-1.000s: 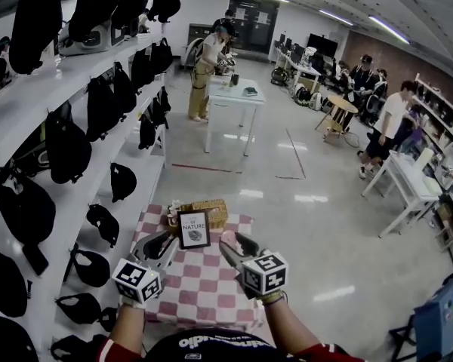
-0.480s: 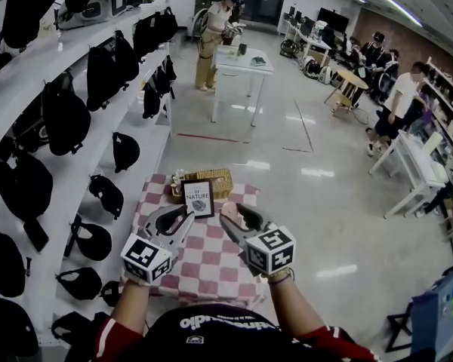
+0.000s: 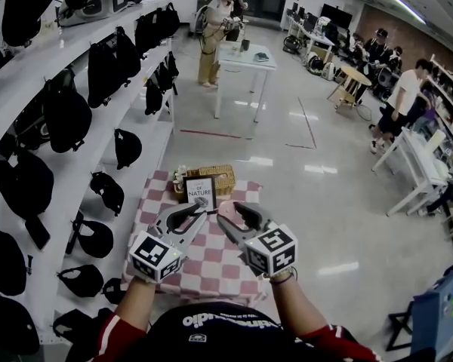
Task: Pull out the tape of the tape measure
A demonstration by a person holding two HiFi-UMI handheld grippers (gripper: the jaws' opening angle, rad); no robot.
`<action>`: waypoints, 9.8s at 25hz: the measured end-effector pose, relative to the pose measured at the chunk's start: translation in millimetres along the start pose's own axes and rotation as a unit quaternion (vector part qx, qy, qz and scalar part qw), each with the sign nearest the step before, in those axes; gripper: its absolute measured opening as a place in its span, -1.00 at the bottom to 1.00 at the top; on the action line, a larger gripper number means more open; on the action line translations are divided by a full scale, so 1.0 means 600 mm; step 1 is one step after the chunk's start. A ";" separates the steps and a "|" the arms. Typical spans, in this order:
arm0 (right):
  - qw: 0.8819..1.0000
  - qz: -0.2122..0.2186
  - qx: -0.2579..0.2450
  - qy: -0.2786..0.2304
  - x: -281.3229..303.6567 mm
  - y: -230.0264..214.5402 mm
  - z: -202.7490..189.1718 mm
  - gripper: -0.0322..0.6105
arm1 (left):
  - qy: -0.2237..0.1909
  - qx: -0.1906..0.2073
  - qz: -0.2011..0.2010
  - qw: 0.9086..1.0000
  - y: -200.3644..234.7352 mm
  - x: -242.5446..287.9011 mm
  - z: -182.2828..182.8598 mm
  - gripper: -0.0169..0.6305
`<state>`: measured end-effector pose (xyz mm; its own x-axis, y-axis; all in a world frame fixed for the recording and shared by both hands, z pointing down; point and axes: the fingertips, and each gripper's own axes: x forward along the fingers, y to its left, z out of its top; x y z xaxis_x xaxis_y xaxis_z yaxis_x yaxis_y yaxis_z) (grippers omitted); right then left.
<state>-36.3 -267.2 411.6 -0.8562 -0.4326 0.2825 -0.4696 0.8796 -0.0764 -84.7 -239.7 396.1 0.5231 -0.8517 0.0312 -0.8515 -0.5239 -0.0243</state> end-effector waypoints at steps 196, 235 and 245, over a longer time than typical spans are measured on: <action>0.934 -0.228 0.152 0.228 0.144 -0.227 -0.726 -0.10 | 0.267 -0.158 0.176 0.934 0.260 -0.057 -0.782 -0.75; 0.967 -0.168 0.166 0.094 -0.038 -0.165 -0.428 -0.16 | 0.120 -0.113 0.176 0.971 0.091 -0.044 -0.387 -0.75; 0.976 -0.167 0.129 0.055 -0.101 -0.159 -0.357 -0.16 | 0.068 -0.079 0.186 0.977 0.053 -0.061 -0.278 -0.75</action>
<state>106.3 -282.3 606.9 -0.6240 -0.6506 0.4328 -0.7695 0.6078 -0.1959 -137.3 -223.2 560.6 0.1752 -0.9675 0.1823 -0.9826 -0.1602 0.0942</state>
